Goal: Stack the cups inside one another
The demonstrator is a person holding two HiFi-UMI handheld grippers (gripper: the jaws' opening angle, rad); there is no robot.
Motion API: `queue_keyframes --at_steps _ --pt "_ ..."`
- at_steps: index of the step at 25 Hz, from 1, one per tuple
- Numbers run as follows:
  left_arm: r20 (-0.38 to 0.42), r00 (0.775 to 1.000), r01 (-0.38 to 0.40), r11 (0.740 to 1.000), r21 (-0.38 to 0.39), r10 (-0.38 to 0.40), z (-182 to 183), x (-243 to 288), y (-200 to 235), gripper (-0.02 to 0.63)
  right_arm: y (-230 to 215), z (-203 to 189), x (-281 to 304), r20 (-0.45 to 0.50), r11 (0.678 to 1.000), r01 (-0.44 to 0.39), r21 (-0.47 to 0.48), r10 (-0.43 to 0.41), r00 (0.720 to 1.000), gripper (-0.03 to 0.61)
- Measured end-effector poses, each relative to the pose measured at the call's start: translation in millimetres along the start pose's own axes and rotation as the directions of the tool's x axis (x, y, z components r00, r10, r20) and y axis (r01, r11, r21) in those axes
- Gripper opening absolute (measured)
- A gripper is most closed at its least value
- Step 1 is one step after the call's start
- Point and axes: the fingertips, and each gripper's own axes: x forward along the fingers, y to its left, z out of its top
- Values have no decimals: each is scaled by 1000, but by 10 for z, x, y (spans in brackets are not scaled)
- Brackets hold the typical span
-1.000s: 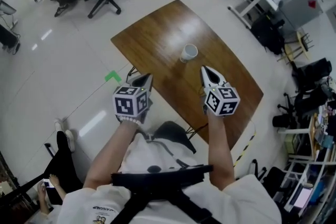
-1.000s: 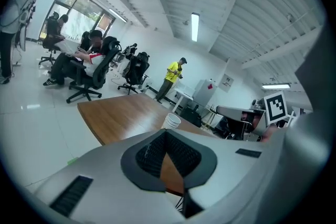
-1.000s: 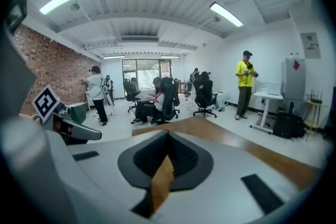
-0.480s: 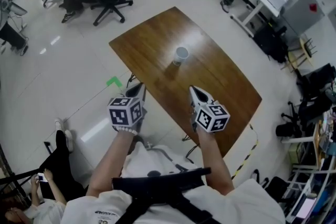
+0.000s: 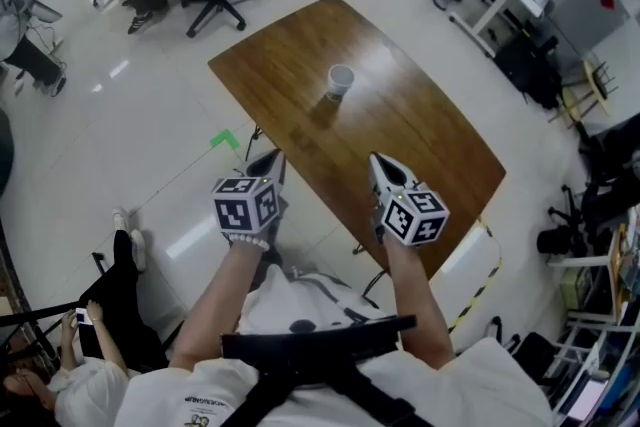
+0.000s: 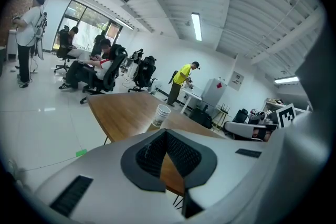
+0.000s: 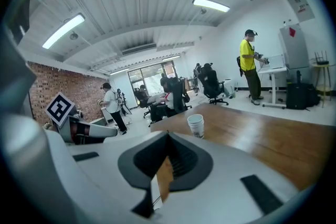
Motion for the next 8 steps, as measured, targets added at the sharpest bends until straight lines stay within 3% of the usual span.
queue_keyframes --at_steps 8 --pt "11 1000 -2 1000 6 2 -45 -78 -118 -3 64 16 -104 21 1000 -12 -12 13 1000 3"
